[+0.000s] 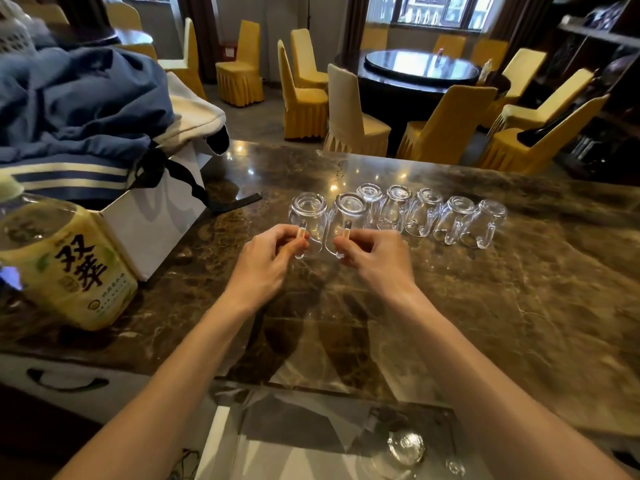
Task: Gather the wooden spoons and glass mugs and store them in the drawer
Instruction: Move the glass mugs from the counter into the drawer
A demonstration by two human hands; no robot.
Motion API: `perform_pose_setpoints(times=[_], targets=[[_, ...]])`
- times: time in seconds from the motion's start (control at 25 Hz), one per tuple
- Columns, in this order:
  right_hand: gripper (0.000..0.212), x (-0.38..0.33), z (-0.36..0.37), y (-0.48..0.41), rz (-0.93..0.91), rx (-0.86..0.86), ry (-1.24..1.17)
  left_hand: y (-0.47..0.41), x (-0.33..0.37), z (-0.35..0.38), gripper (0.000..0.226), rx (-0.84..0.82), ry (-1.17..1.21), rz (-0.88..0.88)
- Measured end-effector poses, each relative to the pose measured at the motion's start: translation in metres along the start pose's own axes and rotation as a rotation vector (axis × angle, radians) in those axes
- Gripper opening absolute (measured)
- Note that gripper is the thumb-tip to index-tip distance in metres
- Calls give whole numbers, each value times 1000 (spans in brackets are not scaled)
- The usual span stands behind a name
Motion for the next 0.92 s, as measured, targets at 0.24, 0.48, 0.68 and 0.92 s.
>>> perform_pose_setpoints(times=[0.24, 0.48, 0.68, 0.92], targets=[[10, -13, -18, 84, -43, -39, -70, 72, 31, -10, 18, -68, 7, 85], [15, -20, -27, 157, -85, -84, -81, 142, 41, -13, 24, -142, 129, 93], [13, -6, -17, 211, -78, -113, -79, 197, 31, -6, 26, -174, 136, 35], [24, 32, 9, 258, -21, -177, -26, 249, 9, 13, 19, -256, 155, -92]])
Point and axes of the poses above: each hand's wrist, its own y-axis away from the middle knuckle, its own z-axis out of the palm, x = y × z, the point moved 3 cm from there along -y, towards the middle knuckle, and after that the axes turned 7 degrees about -x, right-handed, at the moved point
